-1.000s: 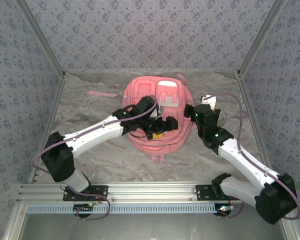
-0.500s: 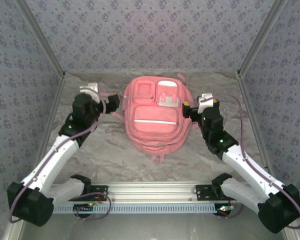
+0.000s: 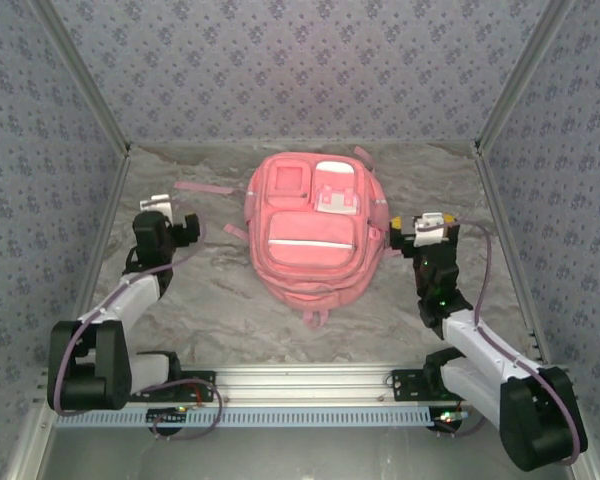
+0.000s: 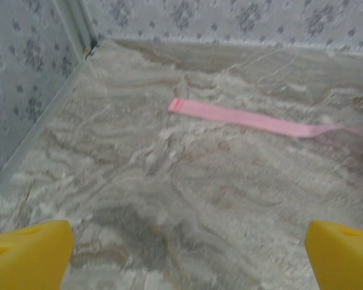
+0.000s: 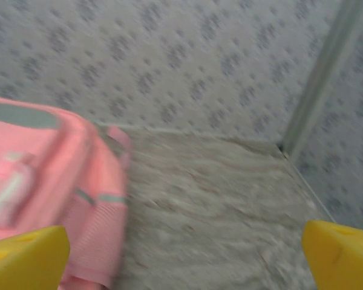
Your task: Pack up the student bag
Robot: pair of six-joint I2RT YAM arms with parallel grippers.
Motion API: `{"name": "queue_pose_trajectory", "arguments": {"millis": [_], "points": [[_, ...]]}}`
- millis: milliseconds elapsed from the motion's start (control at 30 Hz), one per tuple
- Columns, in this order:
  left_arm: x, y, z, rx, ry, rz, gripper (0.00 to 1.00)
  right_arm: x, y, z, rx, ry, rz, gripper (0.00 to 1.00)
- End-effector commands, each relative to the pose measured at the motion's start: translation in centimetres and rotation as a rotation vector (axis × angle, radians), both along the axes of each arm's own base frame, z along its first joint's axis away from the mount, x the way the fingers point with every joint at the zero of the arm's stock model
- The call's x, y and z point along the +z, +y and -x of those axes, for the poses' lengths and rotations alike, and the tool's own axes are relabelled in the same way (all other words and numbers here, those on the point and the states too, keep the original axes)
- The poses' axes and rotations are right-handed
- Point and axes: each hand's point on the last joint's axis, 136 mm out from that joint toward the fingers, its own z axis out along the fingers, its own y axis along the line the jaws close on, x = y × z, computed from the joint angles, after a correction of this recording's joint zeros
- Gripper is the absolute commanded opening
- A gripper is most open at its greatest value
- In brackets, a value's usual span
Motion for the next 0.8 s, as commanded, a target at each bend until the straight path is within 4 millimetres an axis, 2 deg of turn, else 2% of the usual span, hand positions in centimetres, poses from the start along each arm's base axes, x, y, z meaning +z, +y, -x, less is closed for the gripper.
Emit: {"name": "queue_pose_trajectory", "arguments": {"millis": [0, 67, 133, 233, 367, 433, 467, 533, 600, 767], "points": [[-1.8, 1.6, 1.6, 0.095, -0.010, 0.018, 0.98, -3.6, -1.7, 0.0, -0.060, 0.086, 0.024, 1.00], [-2.7, 1.7, 2.2, 0.097, -0.048, 0.018, 0.98, -5.4, -2.6, -0.3, -0.085, 0.136, 0.043, 1.00], [-2.5, 1.3, 1.9, 0.063, -0.069, 0.005, 0.98, -7.2, -4.3, -0.3, -0.144, 0.177, -0.011, 1.00], [-2.1, 0.9, 0.9, 0.040, -0.126, 0.022, 0.98, -7.9, -7.1, -0.6, -0.257, 0.208, -0.071, 1.00], [-2.9, 1.1, -0.9, 0.033, -0.110, -0.016, 0.98, -8.5, -7.7, -1.8, -0.229, 0.227, -0.168, 1.00], [-4.6, 2.4, -0.4, 0.096, -0.141, 0.018, 0.98, -8.4, -8.6, -1.9, -0.263, 0.151, -0.269, 1.00], [-4.3, 2.1, -0.4, 0.066, -0.187, 0.023, 0.98, -8.8, -8.1, -2.0, -0.211, 0.133, -0.273, 1.00], [-5.3, 0.3, -1.1, -0.048, -0.089, 0.027, 0.98, -9.9, -7.3, -2.2, -0.129, 0.079, -0.278, 1.00], [-5.5, -1.0, -2.4, -0.136, -0.051, 0.033, 0.98, -10.1, -6.0, -2.5, -0.030, 0.055, -0.280, 1.00], [-5.4, -1.2, -2.4, -0.140, -0.051, 0.025, 0.98, -10.6, -3.2, -5.2, 0.116, 0.199, -0.239, 1.00]]}}
